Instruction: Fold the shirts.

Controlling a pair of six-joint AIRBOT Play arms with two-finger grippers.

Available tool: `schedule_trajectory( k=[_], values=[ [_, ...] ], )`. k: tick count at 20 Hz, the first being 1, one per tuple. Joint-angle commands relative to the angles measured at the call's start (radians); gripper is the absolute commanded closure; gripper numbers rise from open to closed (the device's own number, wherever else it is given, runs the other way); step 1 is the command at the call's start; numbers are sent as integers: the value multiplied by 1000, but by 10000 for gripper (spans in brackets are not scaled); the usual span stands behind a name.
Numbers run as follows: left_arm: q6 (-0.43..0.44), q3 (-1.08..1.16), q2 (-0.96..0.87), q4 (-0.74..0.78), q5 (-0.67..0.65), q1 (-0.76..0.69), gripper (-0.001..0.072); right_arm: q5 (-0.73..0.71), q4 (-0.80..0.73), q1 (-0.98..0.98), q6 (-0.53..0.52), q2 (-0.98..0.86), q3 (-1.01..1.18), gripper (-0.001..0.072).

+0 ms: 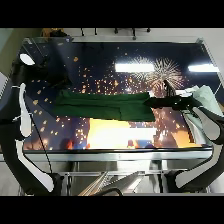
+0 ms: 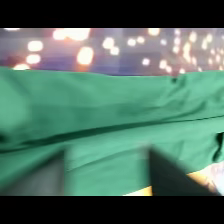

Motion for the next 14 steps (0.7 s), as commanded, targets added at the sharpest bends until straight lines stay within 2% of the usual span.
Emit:
schedule_trajectory(
  k=[1,7,10,14],
  values=[
    [0,-53,-1,1,53,-103,690,100,16,33,-10,-6,46,685],
    [19,-256,-1,1,242,-355,689,233,11,4,91,118,235,687],
    [14,-326,-11,0,418,-497,689,373,-5,-6,188,174,344,687],
    [-1,-232,-117,-80,524,-646,690,463,-40,-4,299,238,492,686]
  ],
)
